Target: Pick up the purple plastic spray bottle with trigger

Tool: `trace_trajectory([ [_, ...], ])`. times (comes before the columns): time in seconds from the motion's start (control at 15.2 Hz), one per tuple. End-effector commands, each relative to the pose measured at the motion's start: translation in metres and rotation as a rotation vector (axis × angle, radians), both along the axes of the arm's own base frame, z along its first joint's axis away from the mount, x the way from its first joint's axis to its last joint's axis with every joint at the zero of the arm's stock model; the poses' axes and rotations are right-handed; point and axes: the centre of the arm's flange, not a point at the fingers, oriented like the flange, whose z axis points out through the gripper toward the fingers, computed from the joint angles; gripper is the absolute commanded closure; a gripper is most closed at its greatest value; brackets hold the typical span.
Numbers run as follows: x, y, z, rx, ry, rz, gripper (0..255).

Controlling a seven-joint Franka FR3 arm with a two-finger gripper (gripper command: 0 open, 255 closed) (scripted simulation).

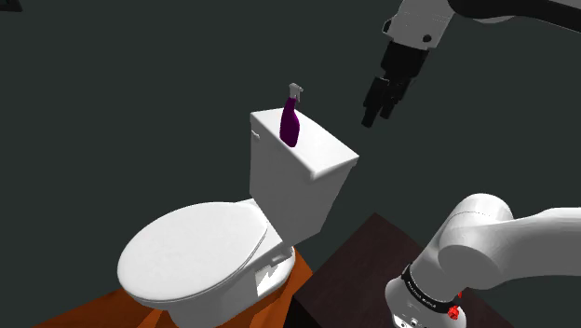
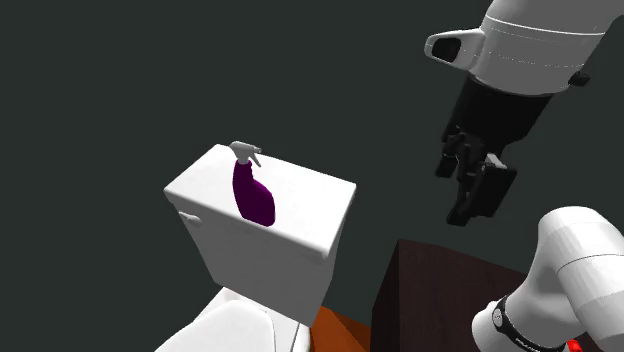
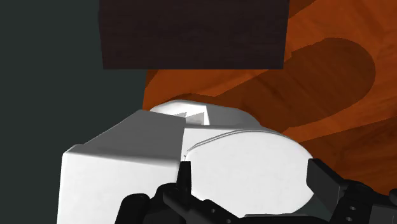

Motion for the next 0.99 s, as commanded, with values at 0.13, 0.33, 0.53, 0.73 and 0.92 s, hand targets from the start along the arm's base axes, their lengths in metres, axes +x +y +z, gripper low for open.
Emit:
trace_trajectory([
  [0.13,0.018,-0.005,-0.015,-0.004,-0.024,-0.012,0],
  [0.33,0.045,-0.013,-0.036,-0.01,-0.059,-0.031,0],
  [0.53,0.072,-0.021,-0.056,-0.016,-0.094,-0.05,0],
  [0.73,0.101,-0.03,-0.075,-0.022,-0.129,-0.068,0],
  [0.92,0.129,-0.039,-0.092,-0.029,-0.165,-0.087,0],
])
